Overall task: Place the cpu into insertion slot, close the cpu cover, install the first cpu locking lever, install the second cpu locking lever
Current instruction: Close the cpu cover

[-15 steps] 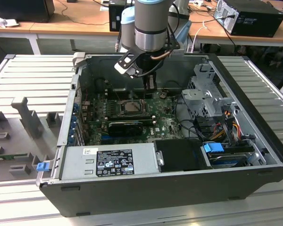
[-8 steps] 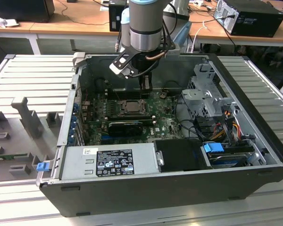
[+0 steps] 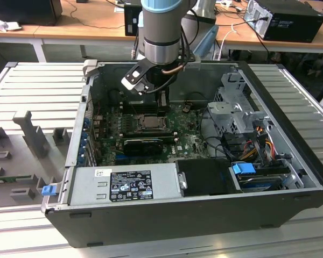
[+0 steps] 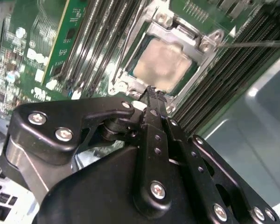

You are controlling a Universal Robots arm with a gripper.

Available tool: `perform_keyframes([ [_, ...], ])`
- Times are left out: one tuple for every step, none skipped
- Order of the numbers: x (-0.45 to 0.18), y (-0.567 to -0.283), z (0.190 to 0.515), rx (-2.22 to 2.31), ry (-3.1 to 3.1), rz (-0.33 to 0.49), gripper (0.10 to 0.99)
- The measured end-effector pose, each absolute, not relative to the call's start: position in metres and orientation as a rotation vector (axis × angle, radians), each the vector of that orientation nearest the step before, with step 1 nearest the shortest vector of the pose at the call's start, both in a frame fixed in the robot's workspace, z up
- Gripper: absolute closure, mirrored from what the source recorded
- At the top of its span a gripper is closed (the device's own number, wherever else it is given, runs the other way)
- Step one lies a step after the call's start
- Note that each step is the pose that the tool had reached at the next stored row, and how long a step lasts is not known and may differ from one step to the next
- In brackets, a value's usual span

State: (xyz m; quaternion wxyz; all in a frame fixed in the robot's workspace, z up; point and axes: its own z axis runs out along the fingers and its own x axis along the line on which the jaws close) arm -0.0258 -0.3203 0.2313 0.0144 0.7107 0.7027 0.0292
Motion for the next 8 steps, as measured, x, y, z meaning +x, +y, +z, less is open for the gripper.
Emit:
perform_keyframes([
  [-0.03,-0.32,0.231,2.214,2.189,0.088,0.98],
  [-0.033,-0.32,0.23,2.216,2.191,0.085,0.98],
  [-0.036,-0.32,0.228,2.215,2.192,0.085,0.98],
  [-0.038,-0.32,0.227,2.214,2.193,0.084,0.98],
  [-0.04,-0.32,0.225,2.212,2.196,0.084,0.98],
  [-0.043,-0.32,0.22,2.194,2.215,0.083,0.98],
  [-0.045,-0.32,0.219,2.189,2.222,0.082,0.98],
  [-0.047,-0.32,0.217,2.188,2.224,0.081,0.98],
])
